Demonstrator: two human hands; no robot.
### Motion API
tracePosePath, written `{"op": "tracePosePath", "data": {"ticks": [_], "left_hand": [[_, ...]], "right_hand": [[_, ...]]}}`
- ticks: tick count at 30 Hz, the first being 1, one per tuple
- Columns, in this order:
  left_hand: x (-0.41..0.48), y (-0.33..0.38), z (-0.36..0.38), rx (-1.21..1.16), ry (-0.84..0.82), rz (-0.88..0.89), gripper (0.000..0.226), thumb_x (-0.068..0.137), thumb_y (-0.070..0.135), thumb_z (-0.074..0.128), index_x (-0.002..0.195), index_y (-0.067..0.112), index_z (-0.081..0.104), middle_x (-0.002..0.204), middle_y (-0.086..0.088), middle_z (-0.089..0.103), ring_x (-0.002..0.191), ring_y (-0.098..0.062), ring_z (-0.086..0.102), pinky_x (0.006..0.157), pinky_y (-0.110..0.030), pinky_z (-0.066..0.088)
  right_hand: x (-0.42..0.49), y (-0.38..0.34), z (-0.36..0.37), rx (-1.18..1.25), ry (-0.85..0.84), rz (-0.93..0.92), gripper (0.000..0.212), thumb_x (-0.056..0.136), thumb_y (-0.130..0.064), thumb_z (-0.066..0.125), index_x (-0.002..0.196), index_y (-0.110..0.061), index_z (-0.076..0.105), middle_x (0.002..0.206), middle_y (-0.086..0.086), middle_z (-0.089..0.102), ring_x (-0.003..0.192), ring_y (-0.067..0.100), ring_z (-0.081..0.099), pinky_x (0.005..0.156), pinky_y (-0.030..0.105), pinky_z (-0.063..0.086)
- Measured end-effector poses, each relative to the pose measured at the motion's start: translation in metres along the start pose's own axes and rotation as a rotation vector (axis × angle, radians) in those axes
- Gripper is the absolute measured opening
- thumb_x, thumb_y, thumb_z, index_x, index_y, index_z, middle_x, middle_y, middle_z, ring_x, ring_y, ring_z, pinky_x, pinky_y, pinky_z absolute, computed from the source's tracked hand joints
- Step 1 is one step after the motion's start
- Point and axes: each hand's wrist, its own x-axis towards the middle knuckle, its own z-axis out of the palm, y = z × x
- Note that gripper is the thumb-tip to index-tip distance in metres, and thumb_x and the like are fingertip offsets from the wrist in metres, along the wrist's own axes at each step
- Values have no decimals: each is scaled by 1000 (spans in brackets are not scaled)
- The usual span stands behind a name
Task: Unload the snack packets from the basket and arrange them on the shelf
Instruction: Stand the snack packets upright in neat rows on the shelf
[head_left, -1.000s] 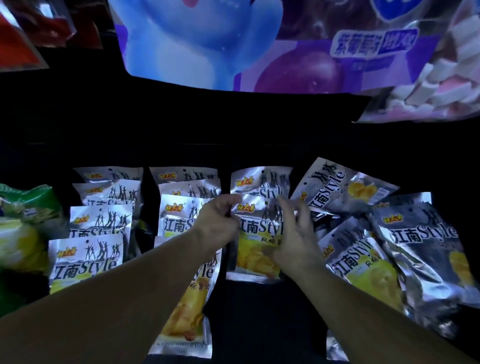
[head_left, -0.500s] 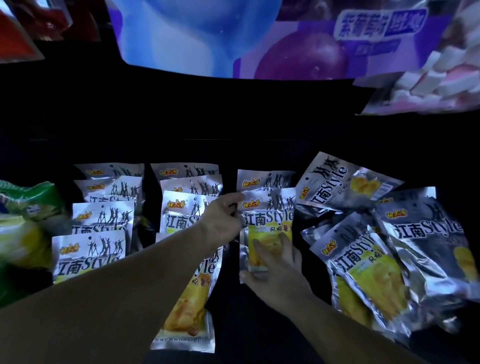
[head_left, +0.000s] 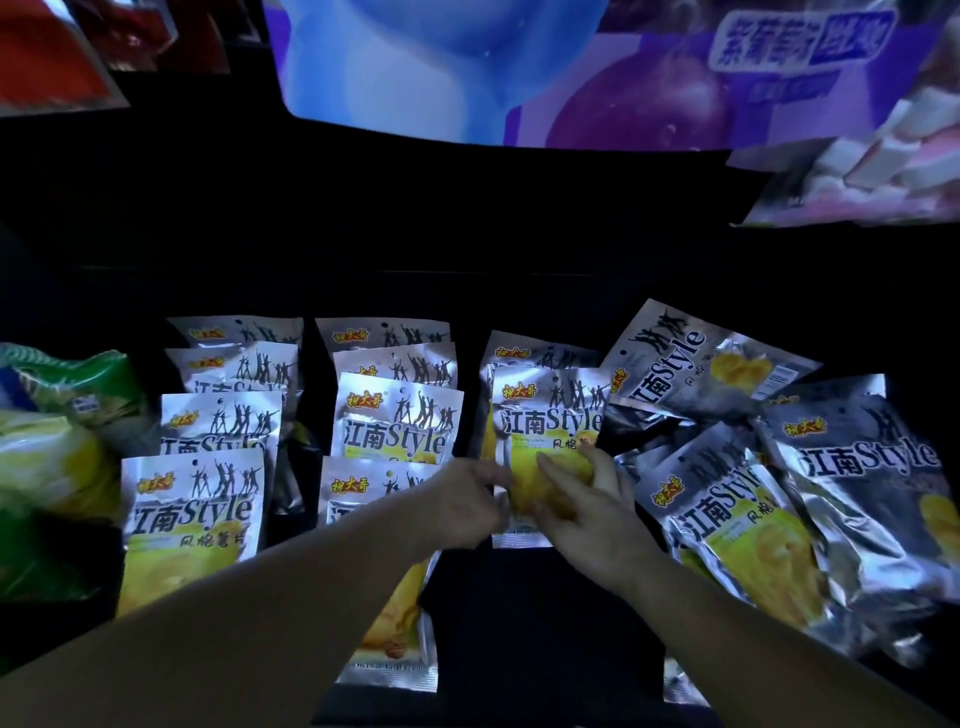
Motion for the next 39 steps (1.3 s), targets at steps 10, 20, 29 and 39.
{"op": "tracePosePath", "data": {"ticks": [10, 20, 29, 39], "left_hand": [[10, -11, 19, 26, -45, 5, 89, 79, 13, 72, 154, 42, 35, 143, -9, 56, 105, -22, 68, 81, -31, 59], [-11, -28, 46, -245, -19, -55, 66, 95, 5, 61, 151, 34, 40, 95, 1, 62, 68, -11, 56, 56, -20, 46], [0, -35, 72, -495, 60, -86, 78, 91, 1, 60, 154, 42, 38, 103, 1, 73, 82, -16, 61, 70, -29, 51], [-10, -33, 84, -570, 210, -63, 48, 89, 18, 70, 129, 42, 60, 97, 0, 75, 86, -21, 70, 79, -39, 60]], "right_hand": [[11, -3, -6, 246, -16, -20, 57, 98, -22, 55, 145, -52, 45, 148, -24, 33, 132, 8, 41, 106, 30, 39], [1, -1, -21, 343, 16, 51, 48, 100, -28, 58, 143, -47, 49, 139, -17, 37, 120, 6, 47, 80, 12, 36], [0, 0, -30, 318, -74, 64, 47, 99, -28, 60, 140, -51, 53, 151, -15, 41, 139, 14, 43, 104, 28, 36], [-13, -3, -45, 43, 18, 44, 46, 89, -51, 68, 134, -40, 63, 123, -13, 63, 115, 12, 61, 97, 30, 49]]}}
